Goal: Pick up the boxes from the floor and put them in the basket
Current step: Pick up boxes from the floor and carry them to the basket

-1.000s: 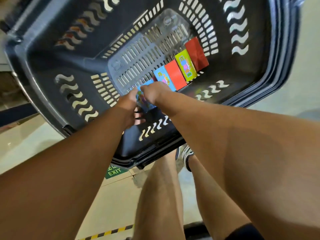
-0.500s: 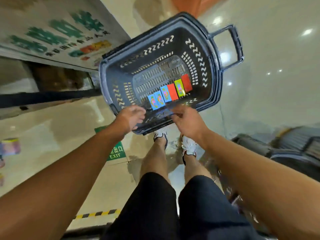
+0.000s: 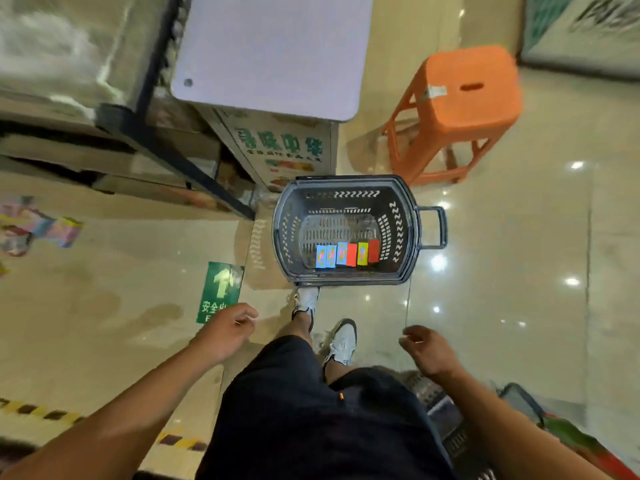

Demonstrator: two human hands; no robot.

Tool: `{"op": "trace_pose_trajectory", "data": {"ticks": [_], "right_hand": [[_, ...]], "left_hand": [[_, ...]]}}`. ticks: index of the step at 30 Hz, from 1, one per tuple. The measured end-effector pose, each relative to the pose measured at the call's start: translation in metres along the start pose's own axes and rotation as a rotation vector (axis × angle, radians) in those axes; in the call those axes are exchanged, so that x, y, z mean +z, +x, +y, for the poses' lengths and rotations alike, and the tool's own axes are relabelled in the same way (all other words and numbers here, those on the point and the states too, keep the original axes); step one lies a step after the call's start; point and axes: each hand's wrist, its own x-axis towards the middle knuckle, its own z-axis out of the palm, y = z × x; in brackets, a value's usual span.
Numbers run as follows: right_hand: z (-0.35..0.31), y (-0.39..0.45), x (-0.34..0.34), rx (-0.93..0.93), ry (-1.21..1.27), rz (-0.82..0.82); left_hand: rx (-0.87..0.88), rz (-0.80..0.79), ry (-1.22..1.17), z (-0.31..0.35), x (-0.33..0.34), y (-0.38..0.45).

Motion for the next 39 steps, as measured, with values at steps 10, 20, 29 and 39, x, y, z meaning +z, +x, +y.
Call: {"op": "trace_pose_trajectory", "data": {"ticks": [10, 20, 29, 39], "right_hand": [[-0.063, -0.032, -0.056, -0.17, -0.053, 0.117], [-0.174, -0.043, -0.053, -0.346, -0.223, 0.066], [-0.302, -0.05, 0.045, -0.446, -0.316, -0.024], [-0.441, -0.063, 0.196, -0.351, -0.533, -0.125]], "left_hand": [[-0.011, 0.251, -0.18, -0.079, 0.004, -0.085], [-0.202, 0.359, -0.297, -0.187, 0.016, -0.146], [-0.32, 0.373, -0.529, -0.301, -0.017, -0.183], [-0.371, 0.44, -0.523, -0.44, -0.171, -0.206]]}}
